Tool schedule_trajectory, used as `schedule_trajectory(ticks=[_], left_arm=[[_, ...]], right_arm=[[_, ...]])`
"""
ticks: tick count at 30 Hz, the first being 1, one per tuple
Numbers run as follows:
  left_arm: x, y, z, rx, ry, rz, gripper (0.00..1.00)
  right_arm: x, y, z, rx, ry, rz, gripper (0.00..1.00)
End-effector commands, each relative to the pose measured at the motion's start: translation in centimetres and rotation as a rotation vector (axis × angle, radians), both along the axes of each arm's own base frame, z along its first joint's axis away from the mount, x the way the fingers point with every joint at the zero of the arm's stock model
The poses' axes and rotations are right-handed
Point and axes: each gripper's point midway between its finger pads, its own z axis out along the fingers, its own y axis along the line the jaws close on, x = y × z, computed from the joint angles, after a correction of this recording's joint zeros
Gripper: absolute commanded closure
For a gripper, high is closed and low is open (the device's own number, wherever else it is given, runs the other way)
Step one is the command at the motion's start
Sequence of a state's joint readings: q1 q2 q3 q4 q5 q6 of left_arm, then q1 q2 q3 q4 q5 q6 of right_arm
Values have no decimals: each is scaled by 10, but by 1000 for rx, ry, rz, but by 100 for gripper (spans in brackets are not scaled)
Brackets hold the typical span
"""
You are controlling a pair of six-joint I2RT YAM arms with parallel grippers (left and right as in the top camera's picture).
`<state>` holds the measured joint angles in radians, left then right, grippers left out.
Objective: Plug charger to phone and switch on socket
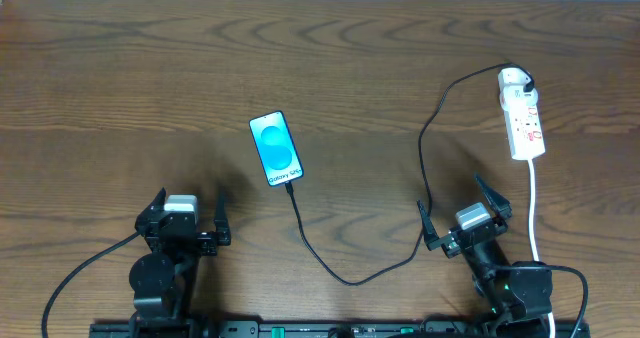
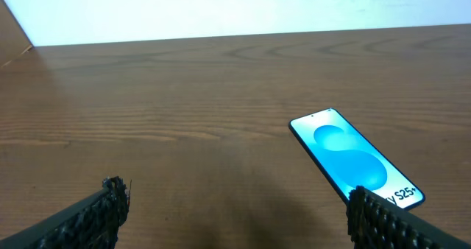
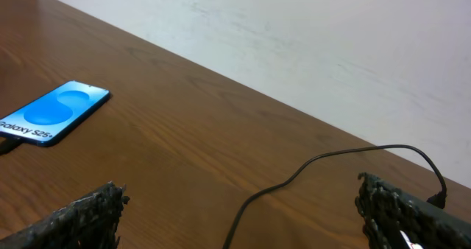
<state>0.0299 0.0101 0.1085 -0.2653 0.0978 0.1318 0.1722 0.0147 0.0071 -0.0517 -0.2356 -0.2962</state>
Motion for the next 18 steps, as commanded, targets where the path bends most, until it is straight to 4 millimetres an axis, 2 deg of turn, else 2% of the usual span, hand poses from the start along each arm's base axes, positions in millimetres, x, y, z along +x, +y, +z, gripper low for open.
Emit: schedule_trajectory(ticks=[1, 18], left_arm=[[0, 2, -12, 8, 23, 10, 4], [0, 2, -12, 9, 23, 11, 4]], right_arm=[[0, -1, 0, 11, 2, -2, 1], [0, -1, 0, 11, 2, -2, 1]])
